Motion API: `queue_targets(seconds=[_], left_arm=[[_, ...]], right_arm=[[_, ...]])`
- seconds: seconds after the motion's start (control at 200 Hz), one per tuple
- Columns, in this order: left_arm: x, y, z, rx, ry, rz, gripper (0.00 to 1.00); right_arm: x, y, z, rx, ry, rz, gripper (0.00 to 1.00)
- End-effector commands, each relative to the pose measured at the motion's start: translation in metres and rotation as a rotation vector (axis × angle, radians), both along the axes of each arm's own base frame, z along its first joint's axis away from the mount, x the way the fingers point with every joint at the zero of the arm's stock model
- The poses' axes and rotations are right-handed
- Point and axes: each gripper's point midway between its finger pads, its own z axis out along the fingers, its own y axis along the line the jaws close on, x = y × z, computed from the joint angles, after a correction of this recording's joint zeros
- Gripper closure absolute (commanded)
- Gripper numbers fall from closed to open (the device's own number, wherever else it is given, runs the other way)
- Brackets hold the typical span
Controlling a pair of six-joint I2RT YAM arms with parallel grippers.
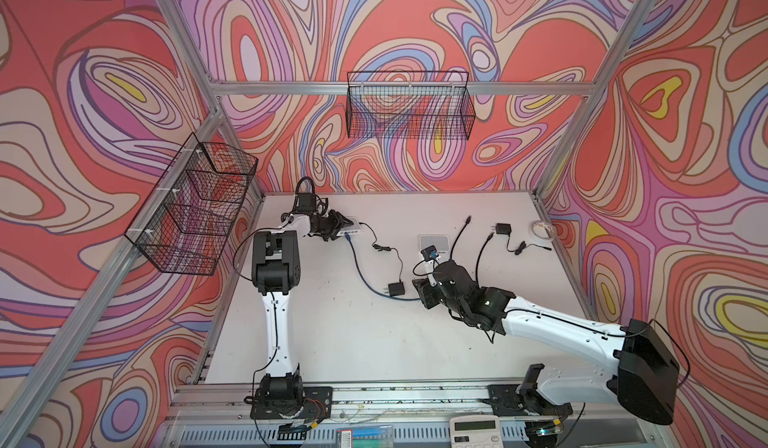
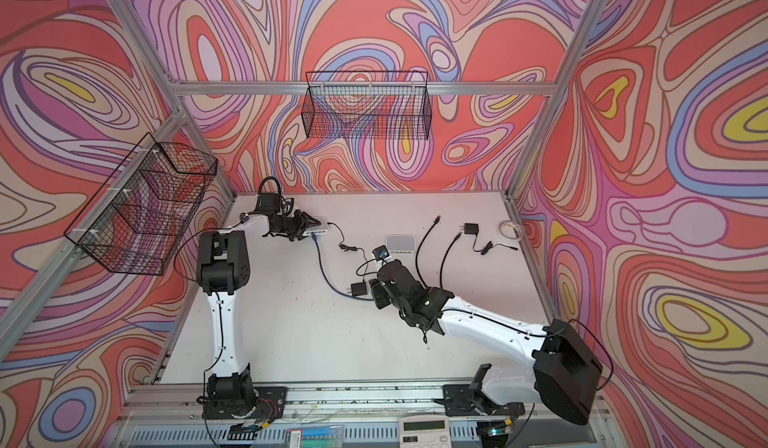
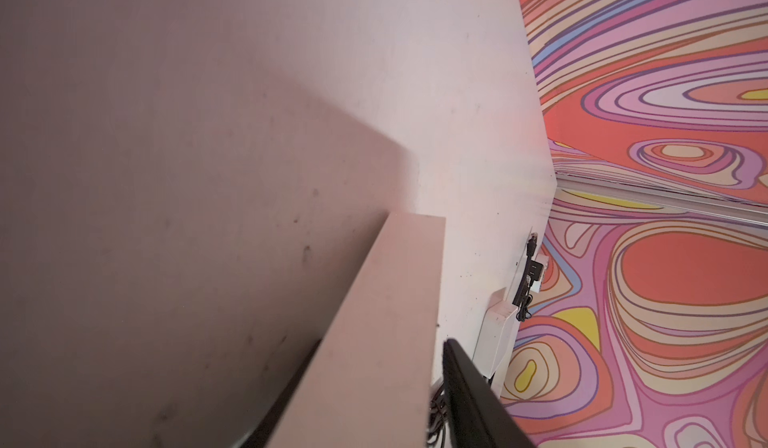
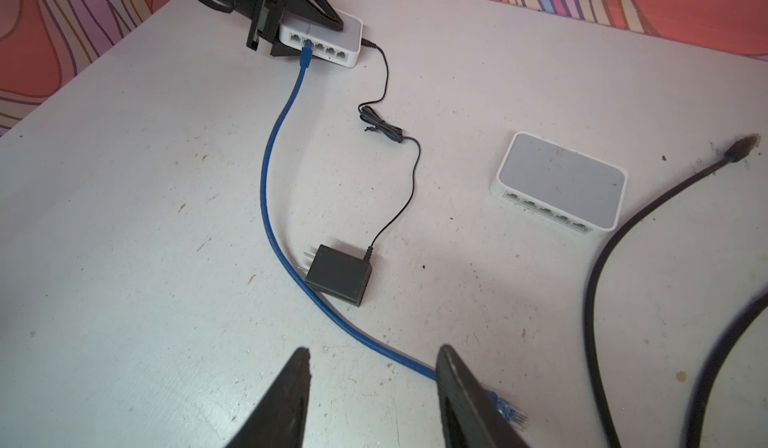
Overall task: Insert the plug into the switch port
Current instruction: 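Open the left gripper off the switch and lift both grippers away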
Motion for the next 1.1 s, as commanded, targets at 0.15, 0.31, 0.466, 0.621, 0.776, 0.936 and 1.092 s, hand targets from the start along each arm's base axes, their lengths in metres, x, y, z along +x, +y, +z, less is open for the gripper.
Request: queue_targets(seconds=[0.15, 0.31, 0.466, 0.621, 0.776, 0.936, 1.092], left_arm=[[-0.048, 0.026, -0.062, 0.218, 0.269, 0.037, 0.01], [-0.061, 0.041, -0.055, 0.313, 0.313, 0.050, 0.00], [-0.080, 0.057, -0.045, 0.415, 0.345, 0.065, 0.00], [-0.094, 0.068, -0.033, 0.481, 0.341, 0.089, 0.00], [-0.105, 0.075, -0.022, 0.523, 0.341, 0.100, 0.00], [-0.123, 0.076, 0.006, 0.530, 0.297, 0.129, 0.00], [-0.156, 0.065, 0.039, 0.503, 0.237, 0.127, 0.00]], right_arm=[[-0.004, -0.008, -0.003, 0.008, 0.010, -0.019, 0.50], [-0.004, -0.010, -0.007, 0.000, 0.021, -0.037, 0.49], [0.001, -0.013, -0.019, -0.036, 0.052, -0.080, 0.47], [0.004, -0.008, -0.037, -0.079, 0.111, -0.093, 0.46], [0.007, -0.005, -0.045, -0.086, 0.142, -0.103, 0.45], [0.019, -0.014, -0.046, -0.109, 0.174, -0.145, 0.44], [0.038, -0.036, -0.047, -0.129, 0.217, -0.220, 0.42]])
